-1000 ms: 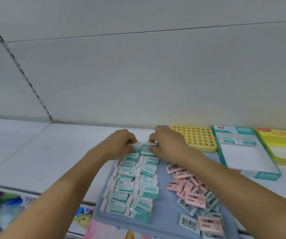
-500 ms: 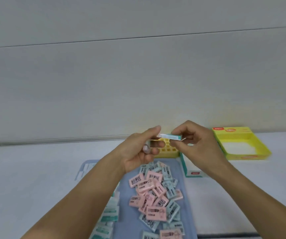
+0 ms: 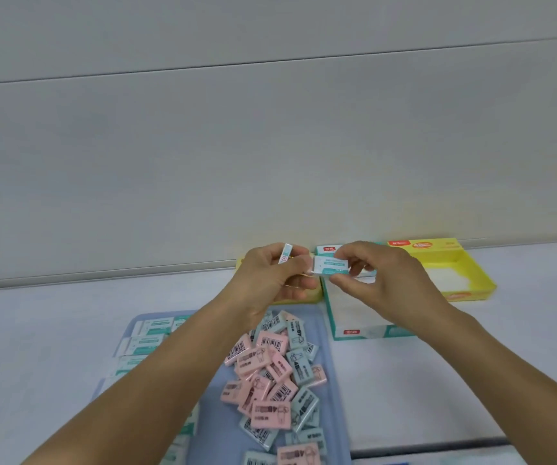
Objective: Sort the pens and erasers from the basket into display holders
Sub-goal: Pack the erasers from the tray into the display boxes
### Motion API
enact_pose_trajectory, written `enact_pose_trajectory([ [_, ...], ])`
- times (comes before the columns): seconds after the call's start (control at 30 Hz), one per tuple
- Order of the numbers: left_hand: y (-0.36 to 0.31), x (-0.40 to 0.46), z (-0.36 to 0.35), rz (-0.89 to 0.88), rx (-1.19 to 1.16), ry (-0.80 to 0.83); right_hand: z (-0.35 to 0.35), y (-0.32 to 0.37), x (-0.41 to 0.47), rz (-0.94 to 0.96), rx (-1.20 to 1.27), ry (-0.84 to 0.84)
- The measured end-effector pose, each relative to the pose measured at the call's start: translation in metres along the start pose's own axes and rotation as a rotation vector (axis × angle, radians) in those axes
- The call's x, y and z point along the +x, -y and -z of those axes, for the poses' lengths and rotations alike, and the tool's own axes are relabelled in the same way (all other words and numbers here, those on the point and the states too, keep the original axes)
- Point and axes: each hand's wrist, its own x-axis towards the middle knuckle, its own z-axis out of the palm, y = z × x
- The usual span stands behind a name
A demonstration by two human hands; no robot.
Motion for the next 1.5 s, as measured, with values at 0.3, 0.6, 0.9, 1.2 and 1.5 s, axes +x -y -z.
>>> enact_pose_trajectory([
  [0.3,0.005,0.014,-0.016,0.15,0.108,-0.03,-0.004,-0.045,0.011,-0.094,-0.331,0.268],
  [0.6,0.007,0.012,-0.008,0.234,-0.313,0.005,-0.026,-0.045,0.016,-0.139,-0.376,0.289],
  [0.9,0.004,0.01,-0.01,0.29,-0.396,0.132,-0.003,-0.003,0.014,0.149,-0.012,0.055],
  [1.2,0.002,0.014,-0.035,0.052,0.345,0.053,0.029,-0.017,0.021,-0.168,0.096,0.031],
  [1.5,0.041,0.017,-0.034,-0.444,1.611,0.235,0.011,-0.047,0.009,-0.466,-0.288,0.115],
])
